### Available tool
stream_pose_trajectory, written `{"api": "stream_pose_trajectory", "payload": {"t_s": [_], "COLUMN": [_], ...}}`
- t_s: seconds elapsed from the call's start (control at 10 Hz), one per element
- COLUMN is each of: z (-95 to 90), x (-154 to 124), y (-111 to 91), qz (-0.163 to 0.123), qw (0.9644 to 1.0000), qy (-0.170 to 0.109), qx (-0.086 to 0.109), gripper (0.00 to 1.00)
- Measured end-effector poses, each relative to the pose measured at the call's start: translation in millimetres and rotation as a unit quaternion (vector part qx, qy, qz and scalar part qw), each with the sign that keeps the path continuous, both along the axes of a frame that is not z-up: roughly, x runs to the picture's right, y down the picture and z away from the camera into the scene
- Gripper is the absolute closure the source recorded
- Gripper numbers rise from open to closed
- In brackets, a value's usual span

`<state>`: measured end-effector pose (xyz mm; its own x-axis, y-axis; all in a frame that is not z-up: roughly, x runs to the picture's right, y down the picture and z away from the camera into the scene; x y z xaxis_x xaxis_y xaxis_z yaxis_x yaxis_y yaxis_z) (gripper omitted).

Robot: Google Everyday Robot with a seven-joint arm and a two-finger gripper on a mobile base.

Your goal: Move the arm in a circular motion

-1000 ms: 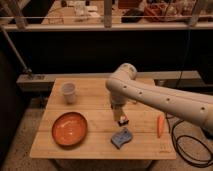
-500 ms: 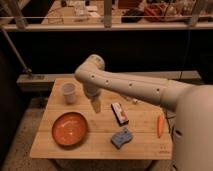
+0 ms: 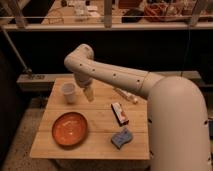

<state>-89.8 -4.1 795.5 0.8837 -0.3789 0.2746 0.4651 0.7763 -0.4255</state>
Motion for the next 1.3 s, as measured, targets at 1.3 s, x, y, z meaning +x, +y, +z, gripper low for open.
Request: {"api": "stream_pose_trajectory", "payload": {"t_s": [1.3], "z": [32.1], "x": [299.5], "y": [-48.5], "qz": [0.271], "qw": [0.9550], "qy": [0.120], "qx": [0.014], "gripper": [0.20]}}
